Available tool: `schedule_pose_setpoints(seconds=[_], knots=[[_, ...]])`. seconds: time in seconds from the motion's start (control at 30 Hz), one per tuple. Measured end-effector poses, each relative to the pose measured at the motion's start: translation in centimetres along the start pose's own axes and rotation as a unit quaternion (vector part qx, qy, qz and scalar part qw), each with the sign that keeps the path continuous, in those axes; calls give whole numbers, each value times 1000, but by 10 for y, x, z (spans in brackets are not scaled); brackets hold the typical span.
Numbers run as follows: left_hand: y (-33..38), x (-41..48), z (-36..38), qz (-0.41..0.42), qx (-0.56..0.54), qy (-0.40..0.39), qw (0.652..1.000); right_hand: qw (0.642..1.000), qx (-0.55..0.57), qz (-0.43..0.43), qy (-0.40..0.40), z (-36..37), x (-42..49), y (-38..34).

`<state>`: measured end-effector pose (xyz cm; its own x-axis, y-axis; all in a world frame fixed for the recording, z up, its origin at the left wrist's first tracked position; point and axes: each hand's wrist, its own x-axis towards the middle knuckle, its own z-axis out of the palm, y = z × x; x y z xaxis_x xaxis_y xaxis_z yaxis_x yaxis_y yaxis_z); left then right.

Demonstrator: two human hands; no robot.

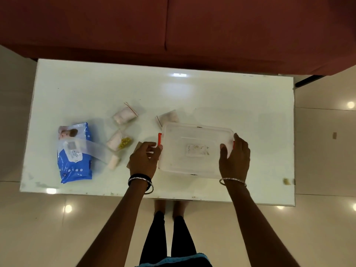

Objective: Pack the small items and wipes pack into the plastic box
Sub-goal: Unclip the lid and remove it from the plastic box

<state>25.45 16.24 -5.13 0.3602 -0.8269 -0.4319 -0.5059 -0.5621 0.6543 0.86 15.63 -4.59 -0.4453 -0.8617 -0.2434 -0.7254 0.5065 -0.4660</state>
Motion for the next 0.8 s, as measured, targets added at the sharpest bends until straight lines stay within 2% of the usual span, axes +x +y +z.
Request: schedule_pose_setpoints(seconds=[0.07, 0.23, 0.4, 0.5, 0.63, 0.73, 0.8], knots=[[2, 6, 2, -9, -9, -10, 1000, 1000, -3, -6, 6, 7, -14, -5], [5, 14, 6, 3, 22, -5, 1000, 997, 70, 22, 24, 17, -23, 8], [1, 15, 13, 57, 98, 38, 993, 994, 111, 5, 20, 25, -16, 23], [-3, 17, 16, 32, 113, 65, 991, 992, 119, 12, 29, 32, -16, 24], [-13, 22, 16, -39, 63, 17, 997, 993, 116, 10, 26, 33, -16, 25], [-9, 13, 19, -10, 86, 40, 995, 993, 119, 7, 21, 31, -15, 25], [-8, -1, 24, 36, 68, -2, 997, 990, 140, 15, 18, 30, -15, 25]])
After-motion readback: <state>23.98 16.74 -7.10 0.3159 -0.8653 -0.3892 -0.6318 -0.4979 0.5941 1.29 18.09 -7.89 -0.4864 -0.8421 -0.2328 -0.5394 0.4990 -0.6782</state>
